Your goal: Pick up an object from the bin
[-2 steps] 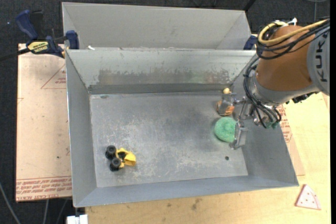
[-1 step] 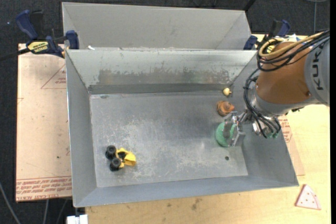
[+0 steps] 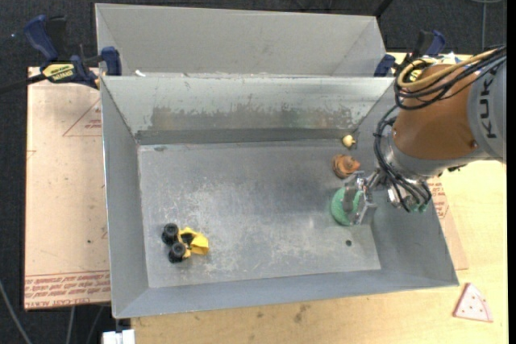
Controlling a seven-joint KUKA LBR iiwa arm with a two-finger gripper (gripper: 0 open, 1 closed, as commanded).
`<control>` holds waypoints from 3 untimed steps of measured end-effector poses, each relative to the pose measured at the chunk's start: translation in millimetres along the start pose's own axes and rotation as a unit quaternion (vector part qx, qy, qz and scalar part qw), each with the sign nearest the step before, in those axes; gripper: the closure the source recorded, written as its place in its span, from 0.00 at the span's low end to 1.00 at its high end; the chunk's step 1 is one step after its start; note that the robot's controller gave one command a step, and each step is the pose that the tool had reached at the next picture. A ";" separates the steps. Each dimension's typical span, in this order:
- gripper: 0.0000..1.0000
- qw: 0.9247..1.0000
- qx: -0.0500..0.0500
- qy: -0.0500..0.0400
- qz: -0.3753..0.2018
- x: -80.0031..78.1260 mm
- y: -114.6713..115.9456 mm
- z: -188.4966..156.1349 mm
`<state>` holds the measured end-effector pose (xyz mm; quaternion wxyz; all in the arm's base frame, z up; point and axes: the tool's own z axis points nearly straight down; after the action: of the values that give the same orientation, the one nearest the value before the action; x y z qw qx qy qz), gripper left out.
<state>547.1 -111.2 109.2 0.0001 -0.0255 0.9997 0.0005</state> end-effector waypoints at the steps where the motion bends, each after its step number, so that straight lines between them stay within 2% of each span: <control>1: 1.00 1.000 0.000 -0.002 -0.006 -7.3 2.0 -79.5; 2: 0.00 1.000 0.001 -0.002 -0.007 -7.3 2.1 -79.5; 3: 0.00 1.000 0.001 -0.002 -0.007 -7.4 2.1 -79.5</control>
Offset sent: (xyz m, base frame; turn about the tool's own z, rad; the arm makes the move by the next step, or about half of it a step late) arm 0.0000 0.0000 0.0000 0.0000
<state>554.3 -108.8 188.8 0.0017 -0.0323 0.9995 0.0000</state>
